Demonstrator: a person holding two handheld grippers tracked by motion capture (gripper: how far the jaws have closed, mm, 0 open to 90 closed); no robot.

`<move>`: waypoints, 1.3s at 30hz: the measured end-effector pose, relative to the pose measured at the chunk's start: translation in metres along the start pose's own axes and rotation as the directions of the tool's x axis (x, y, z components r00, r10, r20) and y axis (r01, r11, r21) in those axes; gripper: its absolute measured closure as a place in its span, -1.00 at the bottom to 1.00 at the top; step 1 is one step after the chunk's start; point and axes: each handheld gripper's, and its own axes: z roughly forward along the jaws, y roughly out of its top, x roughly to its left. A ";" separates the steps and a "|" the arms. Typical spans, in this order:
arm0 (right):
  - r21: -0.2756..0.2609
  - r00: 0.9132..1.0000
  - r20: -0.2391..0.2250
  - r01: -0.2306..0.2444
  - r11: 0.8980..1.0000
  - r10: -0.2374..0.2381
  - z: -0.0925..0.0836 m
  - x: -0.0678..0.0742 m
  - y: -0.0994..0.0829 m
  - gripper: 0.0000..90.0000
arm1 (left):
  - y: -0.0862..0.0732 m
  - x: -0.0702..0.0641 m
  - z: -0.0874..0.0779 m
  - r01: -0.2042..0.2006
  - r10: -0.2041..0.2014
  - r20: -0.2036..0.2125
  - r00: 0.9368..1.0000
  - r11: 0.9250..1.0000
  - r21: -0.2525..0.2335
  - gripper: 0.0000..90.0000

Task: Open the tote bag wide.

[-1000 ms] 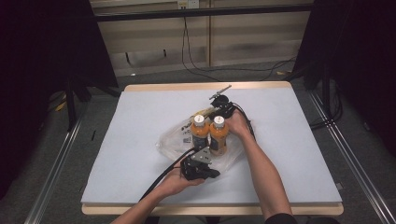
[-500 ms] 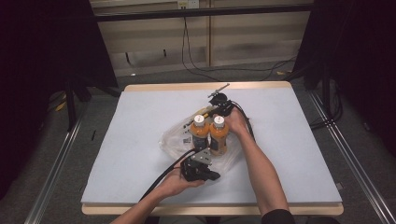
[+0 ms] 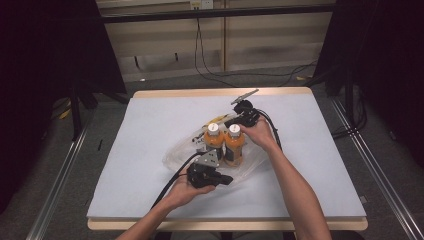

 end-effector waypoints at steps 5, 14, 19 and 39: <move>-0.049 1.000 0.000 0.022 0.999 -0.022 -0.016 0.006 -0.001 1.00 | 0.001 0.004 -0.009 0.010 -0.011 -0.032 0.999 0.999 -0.039 1.00; -0.146 0.998 0.037 0.065 0.987 -0.060 -0.056 0.028 -0.011 1.00 | 0.001 0.001 -0.040 0.023 -0.037 -0.100 0.994 0.991 -0.134 0.84; -0.185 0.995 0.084 0.077 0.980 -0.062 -0.083 0.034 -0.026 1.00 | -0.003 0.001 -0.060 0.021 -0.048 -0.156 0.987 0.985 -0.172 0.51; -0.343 0.988 0.150 0.017 0.939 0.037 -0.169 0.066 -0.114 -0.39 | -0.047 -0.012 -0.133 0.070 -0.170 -0.371 0.913 0.961 -0.269 -0.74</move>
